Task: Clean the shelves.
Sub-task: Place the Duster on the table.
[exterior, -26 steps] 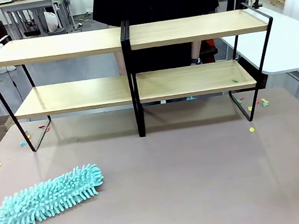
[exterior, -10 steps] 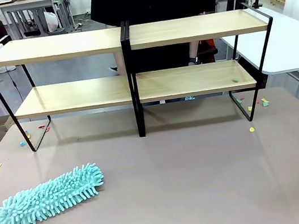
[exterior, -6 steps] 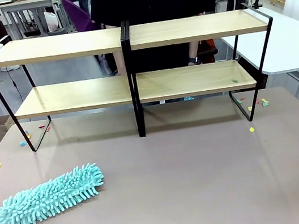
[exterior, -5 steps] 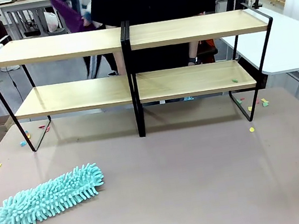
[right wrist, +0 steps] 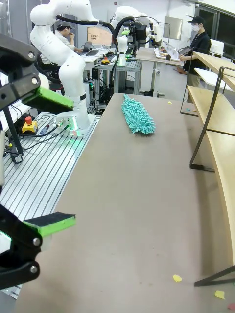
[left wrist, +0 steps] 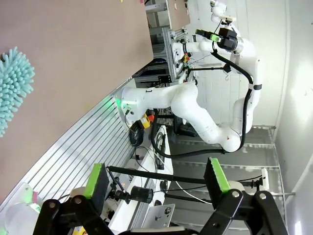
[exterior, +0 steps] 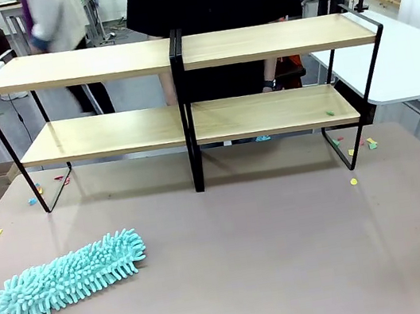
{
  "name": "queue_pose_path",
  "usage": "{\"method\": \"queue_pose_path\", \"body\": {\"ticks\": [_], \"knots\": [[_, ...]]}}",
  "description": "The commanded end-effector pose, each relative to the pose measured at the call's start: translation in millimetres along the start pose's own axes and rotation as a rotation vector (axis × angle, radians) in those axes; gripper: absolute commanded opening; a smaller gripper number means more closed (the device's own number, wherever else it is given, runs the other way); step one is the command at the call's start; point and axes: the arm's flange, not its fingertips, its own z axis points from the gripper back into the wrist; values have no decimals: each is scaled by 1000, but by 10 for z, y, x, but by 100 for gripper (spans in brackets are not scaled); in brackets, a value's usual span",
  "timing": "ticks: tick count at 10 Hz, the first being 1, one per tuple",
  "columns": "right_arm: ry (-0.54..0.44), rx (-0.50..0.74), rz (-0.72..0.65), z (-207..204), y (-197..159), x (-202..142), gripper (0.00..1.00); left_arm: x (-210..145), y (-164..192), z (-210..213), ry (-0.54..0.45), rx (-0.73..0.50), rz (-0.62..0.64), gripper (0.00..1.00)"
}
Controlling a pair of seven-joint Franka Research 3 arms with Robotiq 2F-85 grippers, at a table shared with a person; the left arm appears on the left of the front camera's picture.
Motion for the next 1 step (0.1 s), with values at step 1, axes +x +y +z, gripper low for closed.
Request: {"method": "queue_pose_path", "body": {"ticks": [1], "knots": [[-16, 19, 15, -20, 12, 40, 100, -15, -1, 11, 9, 2, -11, 100]]}}
